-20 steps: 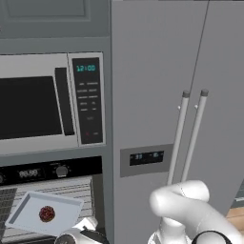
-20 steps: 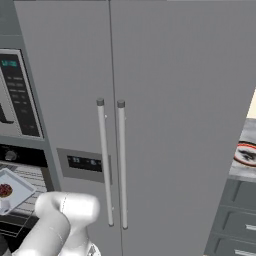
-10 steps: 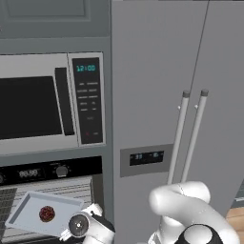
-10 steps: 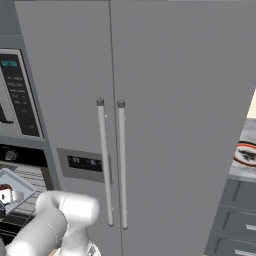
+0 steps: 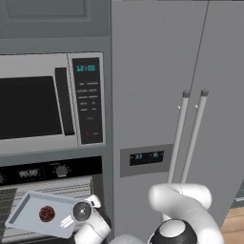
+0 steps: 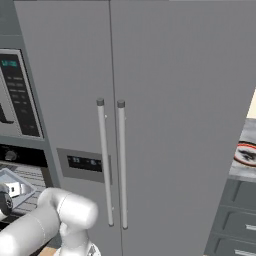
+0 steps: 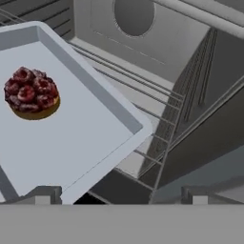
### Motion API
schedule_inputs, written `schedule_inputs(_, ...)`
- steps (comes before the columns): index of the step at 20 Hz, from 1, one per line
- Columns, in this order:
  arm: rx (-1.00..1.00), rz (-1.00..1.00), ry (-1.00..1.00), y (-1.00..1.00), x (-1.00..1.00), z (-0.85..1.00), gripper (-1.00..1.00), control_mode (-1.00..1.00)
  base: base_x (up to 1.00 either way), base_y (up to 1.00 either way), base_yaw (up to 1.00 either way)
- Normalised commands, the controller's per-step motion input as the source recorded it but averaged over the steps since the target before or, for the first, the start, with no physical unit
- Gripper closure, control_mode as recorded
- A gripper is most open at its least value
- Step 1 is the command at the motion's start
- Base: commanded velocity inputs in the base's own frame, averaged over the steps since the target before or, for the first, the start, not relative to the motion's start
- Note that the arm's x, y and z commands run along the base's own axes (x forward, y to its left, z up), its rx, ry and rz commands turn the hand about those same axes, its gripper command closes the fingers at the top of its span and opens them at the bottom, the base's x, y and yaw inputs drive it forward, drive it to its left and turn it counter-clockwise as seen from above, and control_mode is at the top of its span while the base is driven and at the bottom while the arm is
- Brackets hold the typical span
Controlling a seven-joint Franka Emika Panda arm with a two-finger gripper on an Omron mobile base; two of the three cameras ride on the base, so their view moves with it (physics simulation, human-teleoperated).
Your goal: Take the baked cake out of the oven and place it on the plate for cooling. Then close the oven door.
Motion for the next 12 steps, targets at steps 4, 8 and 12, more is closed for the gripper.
schedule_inputs(4, 0.01, 0.02, 0.04, 0.4, 0.18, -0.25, -1.0, -1.0, 0.0, 0.0, 0.0)
schedule_inputs(8, 0.01, 0.03, 0.04, 0.36, 0.21, -0.18, -1.0, -1.0, 0.0, 0.0, 0.0)
schedule_inputs(12, 0.03, 0.03, 0.04, 0.38, 0.23, -0.07, -1.0, -1.0, 0.0, 0.0, 0.0)
